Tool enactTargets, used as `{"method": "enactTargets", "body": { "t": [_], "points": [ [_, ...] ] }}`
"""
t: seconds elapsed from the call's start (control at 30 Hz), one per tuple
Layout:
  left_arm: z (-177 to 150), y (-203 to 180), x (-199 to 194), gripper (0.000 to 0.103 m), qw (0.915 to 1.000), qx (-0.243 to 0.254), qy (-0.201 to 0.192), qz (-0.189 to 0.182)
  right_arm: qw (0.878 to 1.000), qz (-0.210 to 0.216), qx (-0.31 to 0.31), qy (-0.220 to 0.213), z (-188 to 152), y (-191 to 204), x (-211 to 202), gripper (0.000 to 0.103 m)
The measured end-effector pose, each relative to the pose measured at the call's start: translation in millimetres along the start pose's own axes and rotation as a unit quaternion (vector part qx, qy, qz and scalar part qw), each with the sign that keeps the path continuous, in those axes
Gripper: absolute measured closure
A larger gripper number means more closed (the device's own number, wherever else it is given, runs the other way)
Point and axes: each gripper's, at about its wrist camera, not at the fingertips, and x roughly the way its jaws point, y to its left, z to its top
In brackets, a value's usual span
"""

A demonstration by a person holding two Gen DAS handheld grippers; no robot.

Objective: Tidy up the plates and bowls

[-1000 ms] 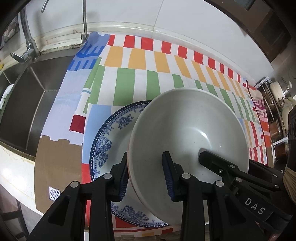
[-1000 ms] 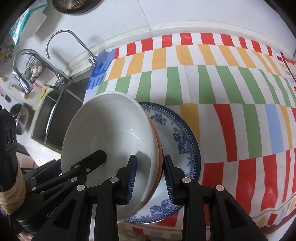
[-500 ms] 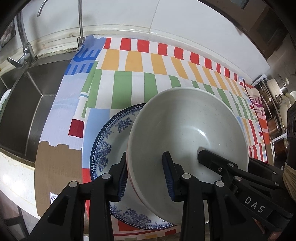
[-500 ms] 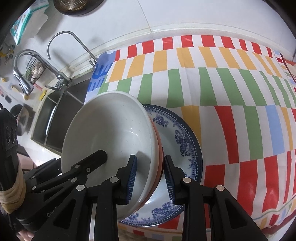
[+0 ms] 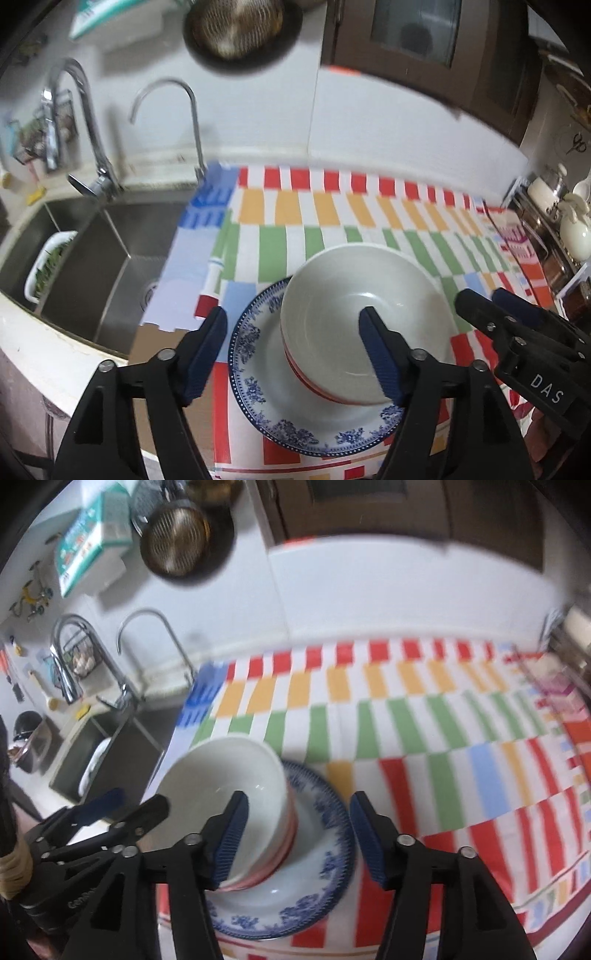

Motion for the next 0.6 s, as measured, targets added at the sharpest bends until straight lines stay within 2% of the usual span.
{"method": "enactTargets", "body": {
  "t": [0.23, 0.33, 0.6],
  "points": [
    [-32.0, -18.6, -56.0, 0.012, 0.9963, 0.013, -0.077, 0.035, 0.995, -0.043, -0.031, -0.085, -30.0, -10.0, -59.0, 0.025],
    [-51.9, -29.6, -77.4, 0.007, 0.9942, 0.021, -0.096, 0.043, 0.993, -0.053, -0.041, -0.101, -47.0, -17.1, -81.3, 0.021],
    [-106.7, -57.4, -144.9, 0.003, 0.9861, 0.042, -0.146, 0.067, 0.987, -0.072, -0.04, -0.14, -102.2, -39.2, -148.0, 0.015]
  ]
}}
